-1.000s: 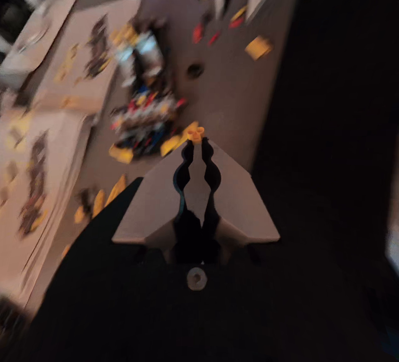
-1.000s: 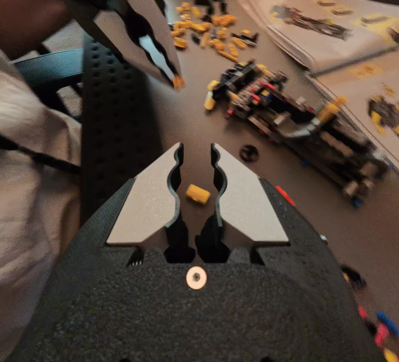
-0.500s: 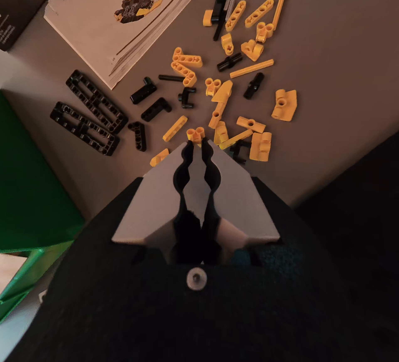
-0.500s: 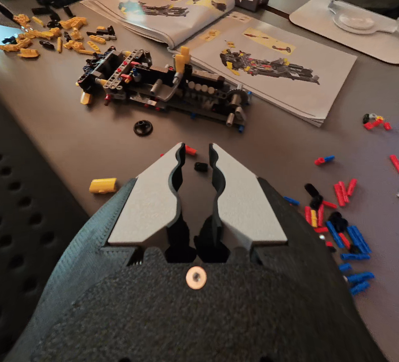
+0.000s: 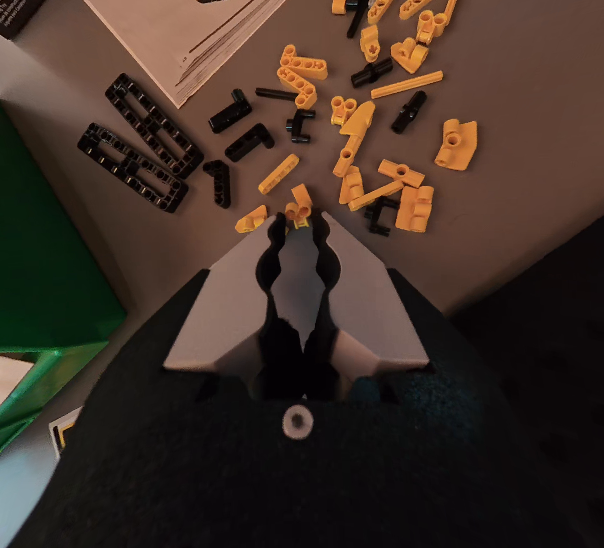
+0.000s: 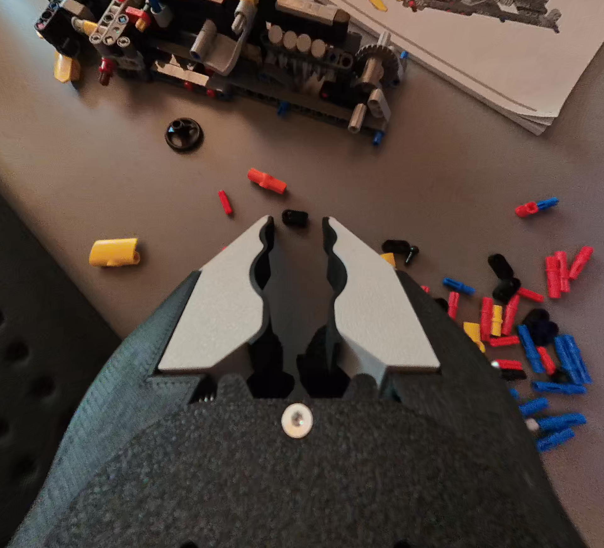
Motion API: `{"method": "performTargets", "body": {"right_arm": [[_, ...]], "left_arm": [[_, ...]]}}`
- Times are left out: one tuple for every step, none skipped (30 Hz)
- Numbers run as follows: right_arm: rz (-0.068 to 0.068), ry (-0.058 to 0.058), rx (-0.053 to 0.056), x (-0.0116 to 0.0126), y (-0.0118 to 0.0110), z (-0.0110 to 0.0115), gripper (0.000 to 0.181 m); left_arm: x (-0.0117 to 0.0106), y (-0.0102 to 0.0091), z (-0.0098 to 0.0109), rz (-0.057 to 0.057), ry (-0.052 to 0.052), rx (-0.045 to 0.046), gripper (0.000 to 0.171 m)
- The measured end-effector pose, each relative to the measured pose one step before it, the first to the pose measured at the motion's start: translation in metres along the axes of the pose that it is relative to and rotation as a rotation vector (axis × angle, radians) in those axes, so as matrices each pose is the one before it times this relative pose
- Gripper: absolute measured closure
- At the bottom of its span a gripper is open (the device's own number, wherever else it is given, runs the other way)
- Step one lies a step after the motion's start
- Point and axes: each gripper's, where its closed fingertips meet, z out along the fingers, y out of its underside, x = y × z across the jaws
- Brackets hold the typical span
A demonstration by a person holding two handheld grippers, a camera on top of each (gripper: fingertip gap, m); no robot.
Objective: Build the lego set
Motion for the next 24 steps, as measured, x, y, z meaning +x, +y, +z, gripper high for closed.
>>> {"method": "performTargets", "body": {"right_arm": [[0.0060, -0.0019, 0.0029, -0.00015, -0.00082, 0.00104, 0.154], [0.0011, 0.0039, 0.0018, 0.00066, 0.00004, 0.00012, 0.160], [-0.0069, 0.0007, 0.0000, -0.00003, 0.00042, -0.00042, 0.166], [-0.0087, 0.0043, 0.0002, 0.00020, 0.00043, -0.00033, 0.166], [-0.0060, 0.0113, -0.0022, 0.00128, 0.00063, -0.00094, 0.167], [-0.0065, 0.0173, -0.0038, 0.00226, 0.00099, -0.00136, 0.166], [-0.0085, 0.0162, 0.0045, 0.00217, -0.00003, -0.00220, 0.166], [-0.0092, 0.0151, 0.0161, 0.00216, -0.00149, -0.00332, 0.166], [-0.0029, 0.0203, 0.0173, 0.00347, -0.00176, -0.00443, 0.167], [0.0067, 0.0134, 0.0163, 0.00319, -0.00179, -0.00495, 0.167], [0.0118, -0.0029, 0.0180, 0.00106, -0.00223, -0.00513, 0.167], [0.0095, -0.0140, 0.0241, -0.00100, -0.00325, -0.00543, 0.167], [0.0049, -0.0253, 0.0223, -0.00378, -0.00341, -0.00532, 0.167], [-0.0005, -0.0451, 0.0111, -0.00778, -0.00264, -0.00428, 0.167], [-0.0063, -0.0608, 0.0048, -0.01146, -0.00190, -0.00300, 0.167], [-0.0101, -0.0659, -0.0023, -0.01339, -0.00090, -0.00101, 0.167], [-0.0178, -0.0628, -0.0136, -0.01418, 0.00061, 0.00103, 0.167], [-0.0291, -0.0539, -0.0191, -0.01385, 0.00128, 0.00322, 0.167], [-0.0353, -0.0286, -0.0195, -0.01023, 0.00107, 0.00527, 0.167], [-0.0314, 0.0102, -0.0195, -0.00323, 0.00067, 0.00643, 0.167], [-0.0215, 0.0251, -0.0183, 0.00067, 0.00008, 0.00674, 0.167], [-0.0111, 0.0134, -0.0140, 0.00042, -0.00044, 0.00661, 0.167], [0.0020, -0.0044, -0.0064, -0.00068, -0.00113, 0.00649, 0.167], [0.0088, -0.0220, -0.0114, -0.00251, -0.00040, 0.00584, 0.167]], "left_arm": [[-0.00063, 0.00052, -0.00057, -0.0079, 0.0009, -0.00058, 0.156], [-0.00038, 0.00024, -0.00061, -0.0060, 0.0007, -0.00015, 0.155], [-0.00007, -0.00023, -0.00076, -0.0034, -0.0003, 0.00171, 0.154], [-0.00008, -0.00039, -0.00106, -0.0003, -0.0018, 0.00257, 0.153], [-0.00029, -0.00083, -0.00115, -0.0013, -0.0025, 0.00483, 0.152], [-0.00055, -0.00100, -0.00098, -0.0045, -0.0019, 0.00491, 0.151], [-0.00081, -0.00113, -0.00112, -0.0062, -0.0034, 0.00537, 0.150], [-0.00083, -0.00191, -0.00126, -0.0084, -0.0022, 0.00957, 0.149], [-0.00026, -0.00229, -0.00142, -0.0105, 0.0024, 0.01164, 0.149], [-0.00054, -0.00211, -0.00155, -0.0092, 0.0002, 0.01011, 0.149], [-0.00110, -0.00232, -0.00161, -0.0074, -0.0042, 0.01095, 0.148], [-0.00078, -0.00189, -0.00154, -0.0070, -0.0019, 0.00968, 0.148], [-0.00048, -0.00150, -0.00139, -0.0060, 0.0005, 0.00559, 0.147], [-0.00090, -0.00176, -0.00136, -0.0053, -0.0030, 0.00640, 0.147], [-0.00052, -0.00191, -0.00125, -0.0059, -0.0016, 0.00640, 0.147], [0.00008, -0.00248, -0.00128, -0.0103, 0.0013, 0.00726, 0.146], [0.00023, -0.00365, -0.00134, -0.0144, 0.0022, 0.01116, 0.146], [0.00009, -0.00484, -0.00136, -0.0151, 0.0000, 0.01385, 0.145], [0.00035, -0.00639, -0.00145, -0.0118, -0.0027, 0.01697, 0.145], [0.00117, -0.00795, -0.00139, -0.0057, -0.0038, 0.02112, 0.145], [0.00261, -0.00914, -0.00098, 0.0032, -0.0011, 0.02201, 0.145], [0.00327, -0.01106, -0.00054, 0.0091, -0.0038, 0.02719, 0.145], [0.00414, -0.01304, 0.00038, 0.0076, -0.0020, 0.03353, 0.145], [0.00648, -0.01371, 0.00164, 0.0035, 0.0090, 0.03394, 0.145]]}}
